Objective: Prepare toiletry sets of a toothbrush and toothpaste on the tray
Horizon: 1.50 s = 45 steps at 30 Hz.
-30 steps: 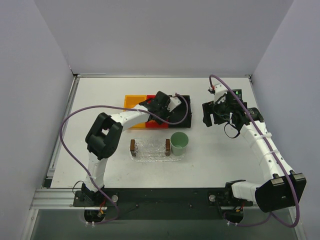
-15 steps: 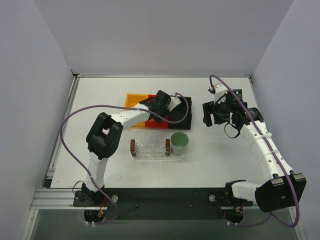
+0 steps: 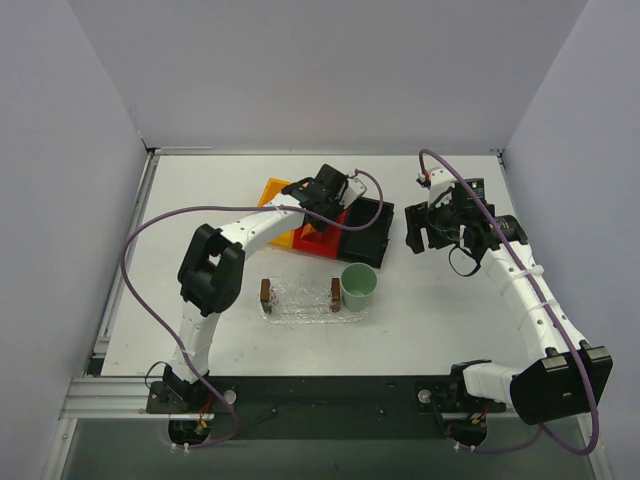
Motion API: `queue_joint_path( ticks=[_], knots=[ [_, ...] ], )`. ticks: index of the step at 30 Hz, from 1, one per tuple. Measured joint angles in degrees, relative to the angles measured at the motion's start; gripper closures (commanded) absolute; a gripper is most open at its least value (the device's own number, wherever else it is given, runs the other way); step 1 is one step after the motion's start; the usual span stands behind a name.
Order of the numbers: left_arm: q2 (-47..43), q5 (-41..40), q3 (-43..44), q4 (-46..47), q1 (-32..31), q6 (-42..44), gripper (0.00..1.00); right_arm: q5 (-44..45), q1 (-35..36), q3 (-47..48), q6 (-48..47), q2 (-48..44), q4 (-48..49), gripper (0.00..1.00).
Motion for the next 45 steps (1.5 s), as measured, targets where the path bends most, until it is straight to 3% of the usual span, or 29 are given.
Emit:
queue_joint_path(
  ticks=[26,45],
  knots=[
    [-1.6,-0.2,1.4,-3.8,2.5,-3.2,1.00,-0.2,0.0,0.0,-0.1,2.5,0.0,0.31],
    [-1.9,1.7,2.5,-3.5,3.6,-4.8,1.00,2.8,6.5,2.7,3.1,21.7,3.9,0.35]
  ],
)
